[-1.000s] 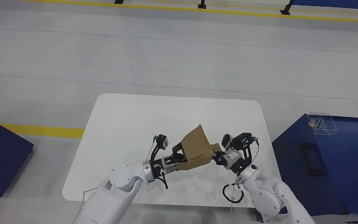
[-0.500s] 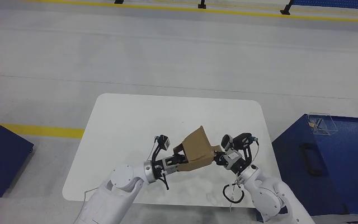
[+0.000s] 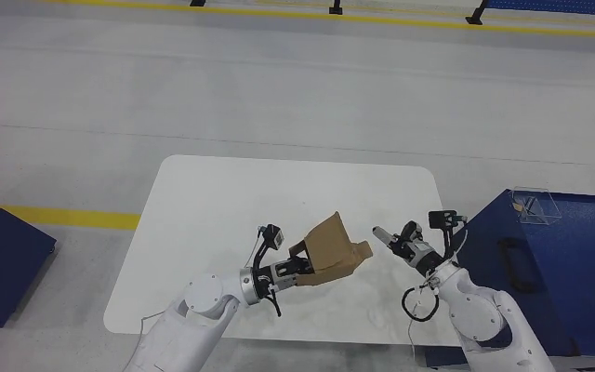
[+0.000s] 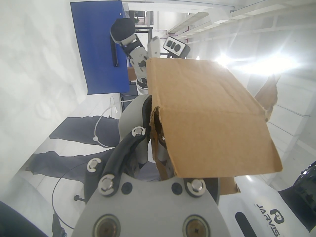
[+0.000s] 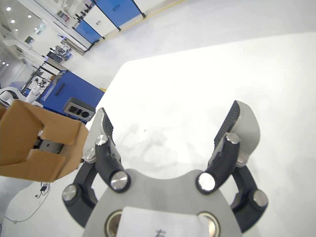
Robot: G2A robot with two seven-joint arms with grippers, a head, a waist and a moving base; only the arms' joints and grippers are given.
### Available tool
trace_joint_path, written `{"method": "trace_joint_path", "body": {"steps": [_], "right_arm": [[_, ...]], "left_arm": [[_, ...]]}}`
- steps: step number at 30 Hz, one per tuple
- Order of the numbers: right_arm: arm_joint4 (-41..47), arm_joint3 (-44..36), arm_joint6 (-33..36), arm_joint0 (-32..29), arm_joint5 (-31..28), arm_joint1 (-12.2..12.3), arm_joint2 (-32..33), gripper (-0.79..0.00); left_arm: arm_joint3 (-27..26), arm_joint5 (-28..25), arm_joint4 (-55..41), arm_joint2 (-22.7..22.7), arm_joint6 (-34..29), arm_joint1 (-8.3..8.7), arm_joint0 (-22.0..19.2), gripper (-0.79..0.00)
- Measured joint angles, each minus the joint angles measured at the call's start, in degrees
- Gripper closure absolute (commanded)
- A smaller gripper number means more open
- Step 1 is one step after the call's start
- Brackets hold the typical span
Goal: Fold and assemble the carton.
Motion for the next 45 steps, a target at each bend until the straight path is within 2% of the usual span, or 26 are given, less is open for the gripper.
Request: {"method": "trace_joint_path", "body": {"steps": [5,11,18,24,45], "right_arm": [[1.1,1.8,7.2,1.6,-2.7,0.0,-3.4,-0.785],[11.6,1.8,13.7,1.8,-7.7,0.2,-2.2,-0.785],[18.5,1.4,15.0,1.4,-9.7,0.4,0.0,-0.785],[21.0,1.4,16.3,1.6,-10.0,0.6,0.5,-0.785],[19.8,-4.1,15.4,0.6,-9.7,1.1,0.6,-0.785]], "left_arm": [[0.2,0.3,0.2,0.1,0.1,-0.04,-0.2,0.000],[0.3,0.5,0.2,0.1,-0.1,-0.10,-0.5,0.000],[0.5,0.7,0.4,0.2,-0.4,-0.12,-0.6,0.000],[0.6,0.7,0.5,0.3,-0.5,-0.16,-0.5,0.000],[0.7,1.1,1.0,0.9,-0.8,-0.31,-0.7,0.000]]}}
